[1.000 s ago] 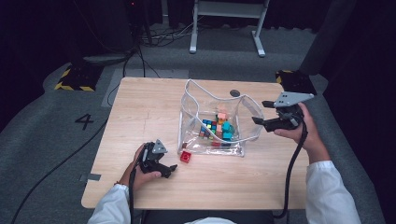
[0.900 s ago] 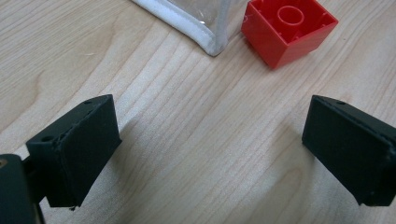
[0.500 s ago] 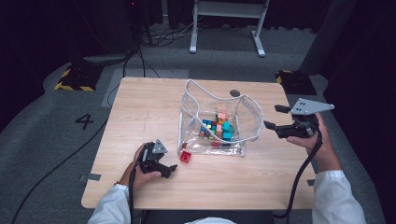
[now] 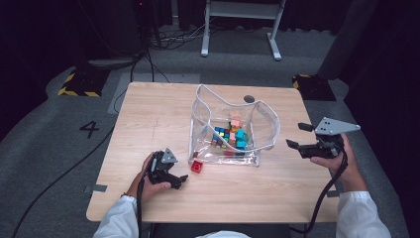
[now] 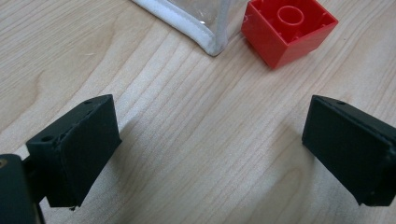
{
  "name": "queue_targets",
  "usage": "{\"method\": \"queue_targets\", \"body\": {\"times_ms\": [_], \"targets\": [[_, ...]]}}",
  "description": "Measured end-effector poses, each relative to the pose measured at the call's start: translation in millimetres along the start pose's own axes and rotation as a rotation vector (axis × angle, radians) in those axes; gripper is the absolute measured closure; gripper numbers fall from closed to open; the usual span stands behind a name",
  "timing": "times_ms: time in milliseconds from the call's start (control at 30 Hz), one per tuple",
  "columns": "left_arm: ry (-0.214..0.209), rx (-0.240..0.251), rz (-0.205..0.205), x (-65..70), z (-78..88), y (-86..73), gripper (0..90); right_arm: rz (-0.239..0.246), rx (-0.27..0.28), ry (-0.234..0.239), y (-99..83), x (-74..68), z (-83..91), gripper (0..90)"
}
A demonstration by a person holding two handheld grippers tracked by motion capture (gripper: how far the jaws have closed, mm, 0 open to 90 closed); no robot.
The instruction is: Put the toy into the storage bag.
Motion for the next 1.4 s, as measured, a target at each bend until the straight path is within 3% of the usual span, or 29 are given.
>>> {"method": "queue_targets", "body": {"times_ms": [333, 500, 1000, 1400], "targets": [[0.0, 0.0, -0.001, 0.0, 0.0, 0.0, 4.1, -0.021, -0.039, 0.047, -33.9, -18.2, -14.9, 26.6], [0.0, 0.001, 0.0, 0.0, 0.0, 0.0, 4.1, -0.024, -0.043, 0.07, -41.9, -26.6, -19.7, 26.9], [0.0, -0.001, 0.001, 0.0, 0.0, -0.1, 4.1, -0.014, -0.082, 0.198, -71.3, -80.3, -55.0, 31.1], [-0.001, 0.0, 0.0, 0.1, 0.0, 0.0, 4.1, -0.015, -0.103, 0.271, -74.4, -116.7, -84.8, 32.5]]}}
Point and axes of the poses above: each handheld gripper's, and its own axes: z roughly backward along the jaws, y roughly out of its top, x roughly to its right, the point moved 5 cm from there along -z, roughly forward along the jaws, and after that the axes turned 6 degrees about -y, right-handed, at the moved point
